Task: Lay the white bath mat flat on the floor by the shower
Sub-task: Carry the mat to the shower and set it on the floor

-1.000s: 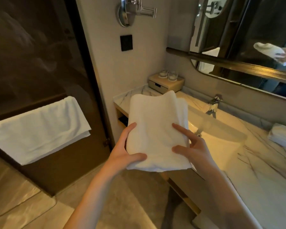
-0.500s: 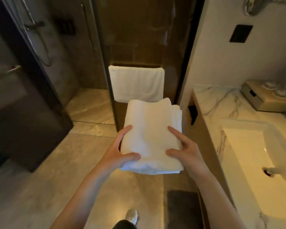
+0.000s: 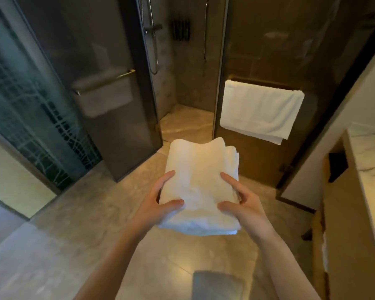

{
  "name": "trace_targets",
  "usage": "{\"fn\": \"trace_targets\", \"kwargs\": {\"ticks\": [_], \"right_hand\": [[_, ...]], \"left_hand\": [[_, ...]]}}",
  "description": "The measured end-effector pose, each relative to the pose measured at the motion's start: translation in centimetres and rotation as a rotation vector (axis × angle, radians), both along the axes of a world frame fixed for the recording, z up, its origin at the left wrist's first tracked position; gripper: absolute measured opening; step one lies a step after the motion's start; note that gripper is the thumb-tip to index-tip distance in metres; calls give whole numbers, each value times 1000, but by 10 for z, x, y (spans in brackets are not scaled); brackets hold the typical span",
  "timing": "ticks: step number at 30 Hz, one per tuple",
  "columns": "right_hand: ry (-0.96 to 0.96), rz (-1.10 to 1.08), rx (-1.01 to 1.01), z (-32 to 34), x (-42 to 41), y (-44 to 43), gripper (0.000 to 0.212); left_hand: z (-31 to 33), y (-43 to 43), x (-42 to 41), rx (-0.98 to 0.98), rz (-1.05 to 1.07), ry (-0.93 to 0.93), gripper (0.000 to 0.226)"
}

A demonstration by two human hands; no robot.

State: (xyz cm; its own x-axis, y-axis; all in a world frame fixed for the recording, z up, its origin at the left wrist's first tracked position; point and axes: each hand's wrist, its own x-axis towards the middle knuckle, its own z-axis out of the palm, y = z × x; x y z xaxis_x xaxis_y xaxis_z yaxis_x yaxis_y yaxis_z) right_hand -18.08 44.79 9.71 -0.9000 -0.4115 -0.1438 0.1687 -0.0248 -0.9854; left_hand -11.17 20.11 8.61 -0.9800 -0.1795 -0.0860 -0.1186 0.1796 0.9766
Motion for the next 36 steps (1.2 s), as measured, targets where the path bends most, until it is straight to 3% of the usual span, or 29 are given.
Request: {"fn": "trace_targets", "kwargs": {"ticks": [18,23,28,36], "right_hand": [[-12,62,11,-32,75,-330,71],[-61,74,38,-35,72,-366,71],[-73,32,98,-57,32,-404,72],[-85,16,107,-85,-111,-466,73]], "left_hand": [[-15,-319,96,25,69,-16,74],[-23,-360,88,41,25,-70,77],[-55,-402,41,72,3,-178,84],[-73,-455,-97,82,32,-161,77]]}}
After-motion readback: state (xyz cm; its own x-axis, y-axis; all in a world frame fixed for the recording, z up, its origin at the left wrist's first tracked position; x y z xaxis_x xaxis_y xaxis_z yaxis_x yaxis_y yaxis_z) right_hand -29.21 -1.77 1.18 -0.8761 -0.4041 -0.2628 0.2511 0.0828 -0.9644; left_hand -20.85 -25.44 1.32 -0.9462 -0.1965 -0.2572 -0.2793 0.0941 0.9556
